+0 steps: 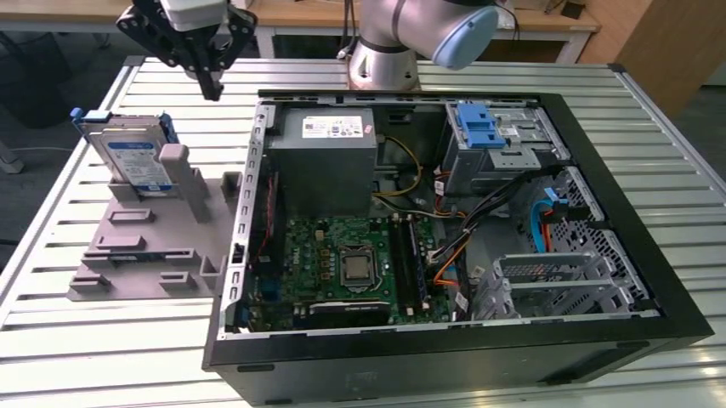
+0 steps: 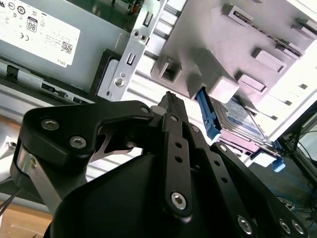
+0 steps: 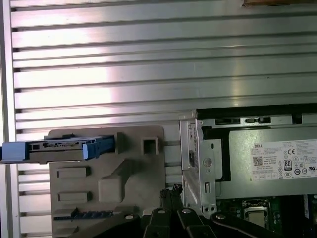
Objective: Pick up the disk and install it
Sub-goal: 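Reach for the disk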
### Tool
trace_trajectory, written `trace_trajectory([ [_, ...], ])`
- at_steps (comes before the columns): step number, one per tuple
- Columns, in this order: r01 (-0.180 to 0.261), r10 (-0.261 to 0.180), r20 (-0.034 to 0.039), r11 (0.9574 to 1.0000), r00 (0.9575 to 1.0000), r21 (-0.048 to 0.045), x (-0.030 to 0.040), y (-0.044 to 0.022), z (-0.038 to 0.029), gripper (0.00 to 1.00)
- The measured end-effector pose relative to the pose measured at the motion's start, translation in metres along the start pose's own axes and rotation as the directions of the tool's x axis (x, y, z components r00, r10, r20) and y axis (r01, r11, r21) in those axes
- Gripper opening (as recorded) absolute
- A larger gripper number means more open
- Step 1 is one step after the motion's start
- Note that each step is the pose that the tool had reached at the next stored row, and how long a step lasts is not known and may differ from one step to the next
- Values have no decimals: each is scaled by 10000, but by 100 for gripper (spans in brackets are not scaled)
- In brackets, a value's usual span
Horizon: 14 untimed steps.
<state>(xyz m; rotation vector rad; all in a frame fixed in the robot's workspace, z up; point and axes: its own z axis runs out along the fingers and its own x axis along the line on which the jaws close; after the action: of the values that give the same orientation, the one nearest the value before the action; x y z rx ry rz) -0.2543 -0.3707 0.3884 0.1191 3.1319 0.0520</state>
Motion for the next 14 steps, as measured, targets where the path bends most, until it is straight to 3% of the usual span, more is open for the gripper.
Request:
trace_trajectory([
  [14,0,0,1,10000,10000,-1,279,148,42,11],
])
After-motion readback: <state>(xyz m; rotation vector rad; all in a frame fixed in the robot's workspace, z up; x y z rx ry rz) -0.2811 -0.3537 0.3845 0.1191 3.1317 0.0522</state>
